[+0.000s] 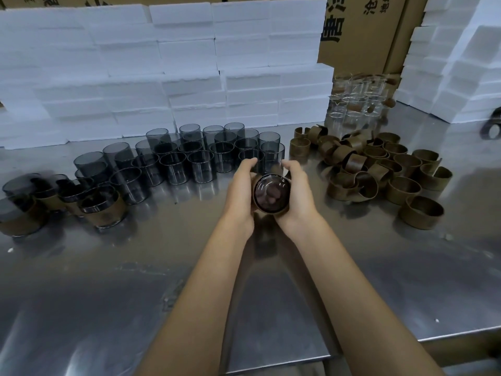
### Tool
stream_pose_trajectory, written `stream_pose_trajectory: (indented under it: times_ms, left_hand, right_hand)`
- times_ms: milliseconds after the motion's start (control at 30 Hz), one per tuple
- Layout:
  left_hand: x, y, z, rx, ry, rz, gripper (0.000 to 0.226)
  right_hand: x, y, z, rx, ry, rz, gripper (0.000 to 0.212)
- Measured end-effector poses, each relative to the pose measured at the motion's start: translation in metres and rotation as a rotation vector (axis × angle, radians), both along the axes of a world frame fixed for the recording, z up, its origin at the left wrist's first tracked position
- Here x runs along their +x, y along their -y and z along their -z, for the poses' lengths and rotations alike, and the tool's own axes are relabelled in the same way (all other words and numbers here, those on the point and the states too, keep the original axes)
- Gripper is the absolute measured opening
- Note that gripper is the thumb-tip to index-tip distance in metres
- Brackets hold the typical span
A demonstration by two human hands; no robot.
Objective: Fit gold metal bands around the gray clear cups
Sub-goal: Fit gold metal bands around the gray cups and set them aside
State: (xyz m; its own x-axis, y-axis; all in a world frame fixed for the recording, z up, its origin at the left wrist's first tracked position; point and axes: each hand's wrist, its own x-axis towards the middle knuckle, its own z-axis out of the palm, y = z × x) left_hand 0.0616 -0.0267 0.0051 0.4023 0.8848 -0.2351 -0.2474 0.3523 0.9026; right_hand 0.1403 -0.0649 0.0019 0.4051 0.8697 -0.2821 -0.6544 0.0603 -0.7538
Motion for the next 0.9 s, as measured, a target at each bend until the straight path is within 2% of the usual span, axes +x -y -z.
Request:
stream_pose_trajectory:
  times_ms: [133,333,467,567,733,767,833,900]
  left_hand:
    - [-0.001,0.001,0.0,-0.019,0.057,-0.014,0.019]
    - [0.001,-0.002,0.0,-0.007,0.066,-0.041,0.018]
    - [0.003,-0.004,0.002,0.0,0.061,-0.045,0.026]
    - [0.002,-0.005,0.003,-0.007,0.081,-0.037,0.041]
    - [0.0,-0.002,0.001,0.012,0.085,-0.007,0.027]
    - [-0.001,-0.002,0.001,0.014,0.087,0.001,0.03]
    - [-0.002,-0.004,0.002,0.045,0.07,0.006,0.05]
    - [-0.001,-0.004,0.002,0.122,0.007,-0.015,0.061]
  right_hand:
    - [-0.004,-0.001,0.005,-0.011,0.06,0.041,0.016]
    - [0.001,-0.001,0.005,0.027,0.02,0.0,0.011]
    - [0.001,-0.002,0.004,0.015,0.01,0.005,0.015]
    - [0.002,-0.002,0.004,0.003,0.015,0.014,0.02]
    - [0.005,0.002,0.002,0.024,0.071,-0.036,0.024]
    - [0.007,0.003,0.001,0.03,0.067,-0.06,0.031]
    - [0.008,0.006,0.0,0.024,0.038,-0.092,0.039]
    - [0.007,0.005,0.002,0.003,0.02,-0.04,0.039]
